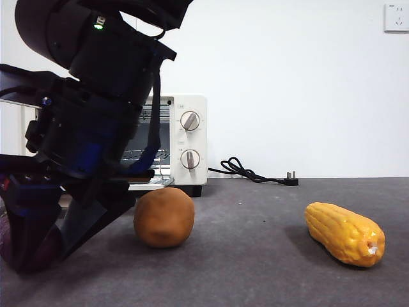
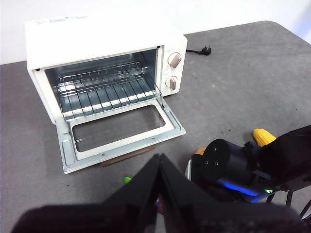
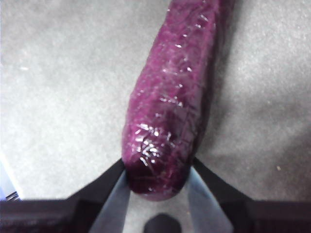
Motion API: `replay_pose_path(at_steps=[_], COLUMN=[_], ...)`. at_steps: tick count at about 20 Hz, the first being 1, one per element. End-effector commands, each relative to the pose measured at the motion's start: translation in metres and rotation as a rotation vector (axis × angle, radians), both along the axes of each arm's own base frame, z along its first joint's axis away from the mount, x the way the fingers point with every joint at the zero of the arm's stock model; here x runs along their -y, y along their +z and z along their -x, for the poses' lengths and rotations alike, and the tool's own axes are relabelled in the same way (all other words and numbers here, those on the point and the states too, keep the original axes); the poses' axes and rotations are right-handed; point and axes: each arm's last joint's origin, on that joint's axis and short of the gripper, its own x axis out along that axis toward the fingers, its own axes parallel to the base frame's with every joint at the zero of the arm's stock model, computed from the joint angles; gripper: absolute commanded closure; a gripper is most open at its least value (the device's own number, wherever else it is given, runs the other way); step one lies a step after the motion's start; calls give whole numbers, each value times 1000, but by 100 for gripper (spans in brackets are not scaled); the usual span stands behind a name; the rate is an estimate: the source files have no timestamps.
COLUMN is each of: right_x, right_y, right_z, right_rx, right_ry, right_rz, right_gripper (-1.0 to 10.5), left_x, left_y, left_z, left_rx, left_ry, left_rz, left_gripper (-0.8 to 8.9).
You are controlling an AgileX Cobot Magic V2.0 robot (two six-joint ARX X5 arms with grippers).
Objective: Take the eggplant from the table,put the eggplant in the oven
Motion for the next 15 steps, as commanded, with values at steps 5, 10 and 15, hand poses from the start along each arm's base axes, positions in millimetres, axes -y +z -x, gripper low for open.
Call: replay_pose_path(at_steps=[5, 10, 15], right_x=[-1, -17, -22], right_y=[1, 53, 112], right_z=[-1, -1, -12], right_rx=[16, 19, -62], right_ry=[-28, 4, 47], right_rz=[22, -24, -123], right_gripper=[959, 959, 959], left_x=[1, -1, -2], left_y=[-1, -1, -2], left_z=[1, 0, 0], left_rx=[0, 9, 13], left_ry=[-25, 22, 52], left_rz=[7, -43, -71], left_gripper=[819, 819, 819])
